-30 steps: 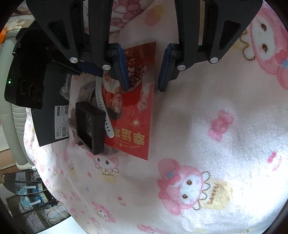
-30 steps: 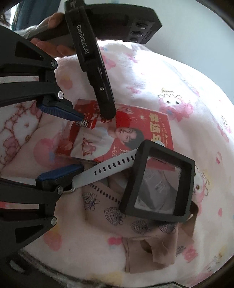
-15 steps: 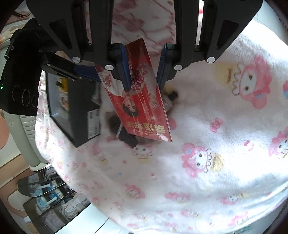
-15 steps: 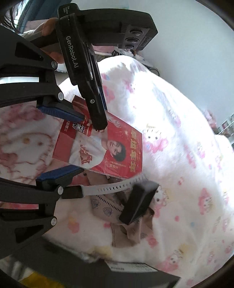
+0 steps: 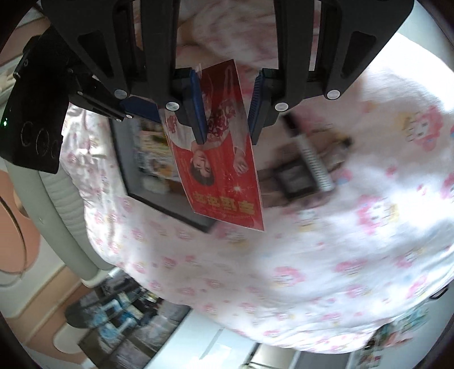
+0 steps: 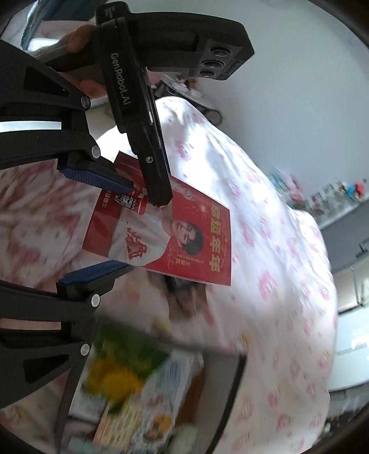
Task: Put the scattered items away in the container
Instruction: 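Carry the red photo card over the black box, then lower the red card into the box and open the right gripper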
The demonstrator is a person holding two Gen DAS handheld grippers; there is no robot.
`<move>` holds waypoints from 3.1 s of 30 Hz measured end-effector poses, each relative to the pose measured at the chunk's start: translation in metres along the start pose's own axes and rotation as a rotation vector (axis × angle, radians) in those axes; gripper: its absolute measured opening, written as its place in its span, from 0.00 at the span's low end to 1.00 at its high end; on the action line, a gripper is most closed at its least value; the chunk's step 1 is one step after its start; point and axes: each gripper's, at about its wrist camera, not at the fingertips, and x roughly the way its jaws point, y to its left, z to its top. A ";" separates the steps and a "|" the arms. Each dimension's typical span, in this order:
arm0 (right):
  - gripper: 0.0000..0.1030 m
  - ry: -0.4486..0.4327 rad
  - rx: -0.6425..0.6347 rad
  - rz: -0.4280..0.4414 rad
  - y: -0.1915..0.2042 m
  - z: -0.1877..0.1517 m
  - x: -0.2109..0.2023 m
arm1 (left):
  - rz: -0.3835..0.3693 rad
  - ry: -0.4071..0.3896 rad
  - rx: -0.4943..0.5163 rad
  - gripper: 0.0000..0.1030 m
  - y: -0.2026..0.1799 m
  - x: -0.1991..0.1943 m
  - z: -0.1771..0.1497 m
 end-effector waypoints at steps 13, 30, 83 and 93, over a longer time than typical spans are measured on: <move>0.45 -0.133 0.166 -0.124 -0.168 -0.002 -0.089 | -0.159 0.156 0.164 0.31 -0.148 0.134 0.039; 0.45 -0.061 0.357 -0.138 -0.253 -0.029 -0.055 | -0.043 0.273 0.209 0.29 -0.171 0.210 0.017; 0.44 0.047 0.203 -0.447 -0.296 0.031 -0.008 | 0.177 0.423 0.162 0.20 -0.152 0.293 0.072; 0.44 0.060 0.193 -0.462 -0.293 0.028 -0.009 | 0.133 0.486 0.158 0.20 -0.136 0.266 0.057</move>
